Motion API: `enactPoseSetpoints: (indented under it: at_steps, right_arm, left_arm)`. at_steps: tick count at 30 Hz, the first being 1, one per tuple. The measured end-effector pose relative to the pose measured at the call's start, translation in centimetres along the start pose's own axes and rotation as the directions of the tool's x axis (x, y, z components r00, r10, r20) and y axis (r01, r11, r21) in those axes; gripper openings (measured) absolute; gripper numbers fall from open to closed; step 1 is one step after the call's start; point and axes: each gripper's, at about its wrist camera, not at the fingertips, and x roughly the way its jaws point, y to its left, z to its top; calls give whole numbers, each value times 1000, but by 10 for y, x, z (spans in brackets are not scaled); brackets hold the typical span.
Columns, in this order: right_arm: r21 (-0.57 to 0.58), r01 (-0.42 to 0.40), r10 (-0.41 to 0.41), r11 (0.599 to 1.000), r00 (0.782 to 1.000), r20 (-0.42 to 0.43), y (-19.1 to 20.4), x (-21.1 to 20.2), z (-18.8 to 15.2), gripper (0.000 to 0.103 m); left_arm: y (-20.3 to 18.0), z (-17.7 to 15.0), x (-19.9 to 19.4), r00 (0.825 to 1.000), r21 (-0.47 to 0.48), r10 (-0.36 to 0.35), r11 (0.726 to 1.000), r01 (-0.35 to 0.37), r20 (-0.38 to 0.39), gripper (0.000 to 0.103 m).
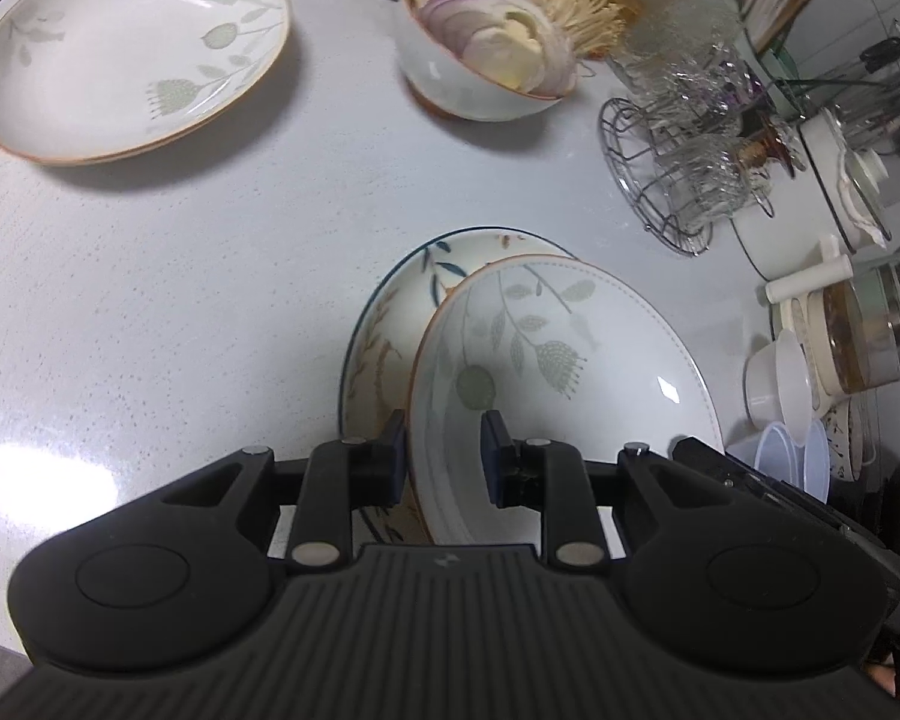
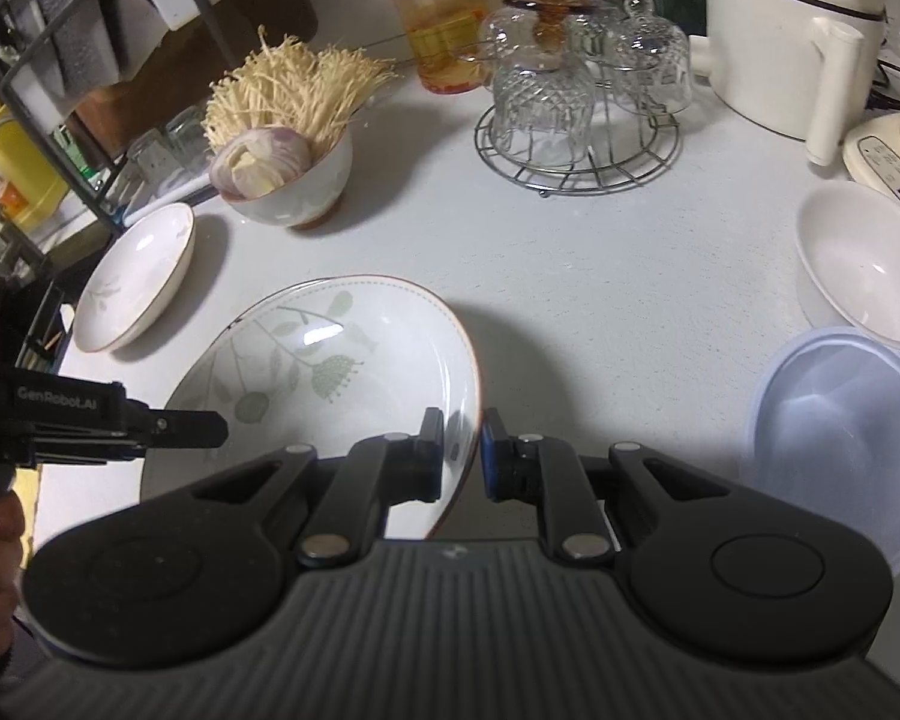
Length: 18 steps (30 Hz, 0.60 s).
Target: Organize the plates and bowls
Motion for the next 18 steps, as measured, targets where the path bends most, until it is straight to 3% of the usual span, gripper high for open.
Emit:
enactPoseSetpoints:
  at_steps: [9,15,18]
  right_arm:
    - [-21,20,-20,1000,1000,0,4,15,2,15]
    - [-8,32,-32,999,999,0,8,22,7,15]
    - [1,54,-54,999,999,10,11,22,8,16]
  left_arm:
    - [1,1,3,1000,46,28,999,-28,-3,32]
    - [6,9,-3,999,3,5,1000,-5,-40,34]
    - [6,12,-6,996,7,-21,1000,21,-86,43]
